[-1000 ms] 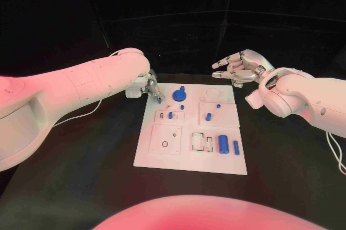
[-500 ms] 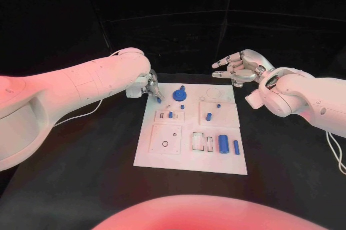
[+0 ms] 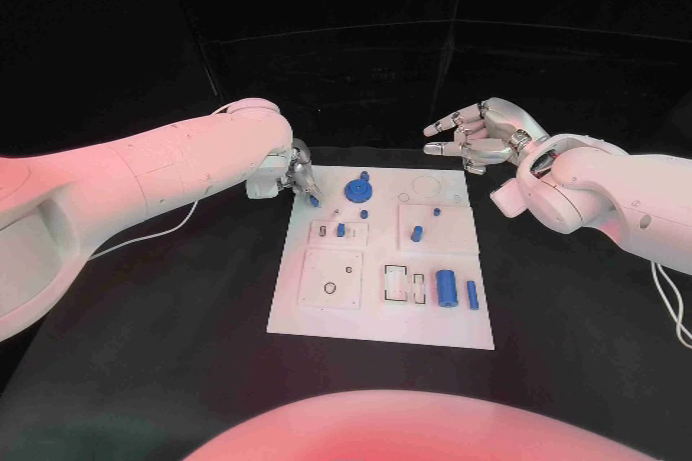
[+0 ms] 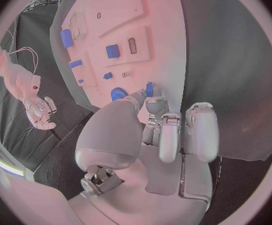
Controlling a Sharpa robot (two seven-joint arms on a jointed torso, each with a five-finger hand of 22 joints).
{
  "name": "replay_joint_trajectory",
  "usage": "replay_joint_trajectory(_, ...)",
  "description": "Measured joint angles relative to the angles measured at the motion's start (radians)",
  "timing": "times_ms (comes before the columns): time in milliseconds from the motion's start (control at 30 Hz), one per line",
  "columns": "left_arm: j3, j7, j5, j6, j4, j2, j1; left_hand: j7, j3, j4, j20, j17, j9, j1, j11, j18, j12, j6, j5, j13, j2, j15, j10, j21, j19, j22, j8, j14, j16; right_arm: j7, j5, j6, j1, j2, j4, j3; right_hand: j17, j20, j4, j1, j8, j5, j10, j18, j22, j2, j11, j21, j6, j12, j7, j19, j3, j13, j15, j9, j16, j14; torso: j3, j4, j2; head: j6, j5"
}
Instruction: Assemble the parts on the task board
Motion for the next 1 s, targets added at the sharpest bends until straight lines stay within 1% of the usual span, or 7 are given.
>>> replay_joint_trajectory(200,0.001,0.005,0.010,-0.038,0.065,-0.053,0.000,-0.002,0.039,-0.007,0.000,0.000,0.000,-0.024,0.000,0.000,0.000,-0.005,-0.001,-0.001,-0.014,0.000,0.000,-0.005,0.000,0.000,0.013,0.000,0.000,0.000,0.000,0.000,0.000,-0.001,-0.003,0.000,0.000,0.000,0.000,0.000,0.000,0.000,0.000,0.000,-0.001,0.000,0.000,0.000,0.000,0.000,0.000,0.000,0.000,0.000,-0.001,0.000,0.000,-0.001,0.0006,0.0012,-0.001,-0.001,0.000)
replay_joint_trajectory(267,0.001,0.006,0.016,-0.057,0.096,-0.073,0.000,-0.002,0.047,-0.007,0.000,0.000,0.028,-0.031,0.000,0.000,0.000,-0.006,-0.001,-0.001,-0.018,0.000,0.000,-0.005,0.000,0.000,0.014,0.000,0.000,0.000,0.000,0.000,0.000,-0.002,-0.004,0.000,0.000,0.000,0.000,0.000,0.000,0.000,0.000,0.000,-0.001,0.000,0.000,0.000,0.000,0.000,0.000,0.000,0.000,0.000,-0.001,0.000,0.000,-0.001,0.0006,0.0016,-0.001,-0.001,0.001)
replay_joint_trajectory(333,0.001,0.006,0.022,-0.074,0.127,-0.091,0.001,-0.005,0.073,-0.021,0.000,0.000,0.029,-0.041,-0.004,0.000,0.000,-0.009,-0.001,-0.001,-0.023,0.000,0.004,-0.005,0.000,0.000,0.019,0.000,0.000,0.001,0.000,0.001,0.000,-0.002,-0.005,0.000,0.000,0.000,0.000,0.000,0.000,0.000,0.000,0.000,-0.001,0.000,0.000,0.000,0.000,0.000,0.000,0.000,0.000,0.000,-0.001,0.000,0.000,-0.001,0.0006,0.0017,-0.002,-0.001,0.002)
replay_joint_trajectory(567,0.001,0.006,0.039,-0.150,0.253,-0.157,0.001,-0.003,0.088,-0.022,-0.003,0.000,0.029,-0.049,-0.004,0.000,0.001,-0.010,-0.003,0.005,-0.031,0.000,0.011,-0.005,0.003,0.000,0.026,0.000,0.000,0.001,0.000,0.002,0.000,-0.003,-0.007,0.000,0.000,0.000,0.000,0.000,0.000,0.000,0.000,0.000,-0.001,0.000,0.000,0.000,0.000,0.000,0.000,0.000,0.000,0.000,-0.001,0.000,0.000,-0.001,0.0006,0.0024,-0.002,0.000,0.005)
replay_joint_trajectory(700,0.001,0.004,0.044,-0.197,0.313,-0.189,0.000,-0.003,0.095,-0.029,-0.005,0.000,0.029,-0.053,-0.004,0.000,0.004,-0.010,-0.004,0.005,-0.034,0.000,0.011,-0.005,0.002,0.000,0.026,0.000,0.000,0.001,0.000,0.002,0.000,-0.005,-0.009,0.000,0.000,0.000,0.000,0.000,0.000,0.000,0.000,0.000,-0.001,0.000,0.000,0.000,0.000,0.000,0.000,0.000,0.000,0.000,-0.001,0.000,0.000,-0.001,0.0005,0.0025,-0.002,0.000,0.007)
replay_joint_trajectory(767,0.000,0.003,0.044,-0.218,0.340,-0.203,-0.003,-0.003,0.099,-0.028,-0.007,0.000,0.029,-0.055,-0.004,0.000,0.004,-0.010,-0.004,0.006,-0.037,0.000,0.011,-0.005,0.000,0.000,0.026,0.000,0.000,0.001,0.000,0.003,0.000,-0.005,-0.009,0.000,0.000,0.000,0.000,0.000,0.000,0.000,0.000,0.000,-0.001,0.000,0.000,0.000,0.000,0.000,0.000,0.000,0.000,0.000,-0.001,0.000,0.000,-0.001,0.0005,0.0030,-0.002,-0.001,0.008)
replay_joint_trajectory(1000,-0.002,0.000,0.019,-0.289,0.424,-0.239,-0.029,-0.003,0.101,-0.028,-0.007,0.000,0.030,-0.062,-0.007,0.000,0.004,-0.011,-0.004,0.007,-0.043,-0.002,0.014,-0.005,0.000,0.000,0.032,-0.002,0.000,0.001,0.000,0.005,0.000,-0.006,-0.012,0.000,0.000,0.000,0.000,0.000,0.004,0.000,0.000,0.000,-0.002,0.000,0.000,0.000,0.000,0.000,0.000,0.000,0.000,0.000,-0.001,0.000,0.000,-0.001,0.0011,0.0048,-0.001,-0.002,0.011)
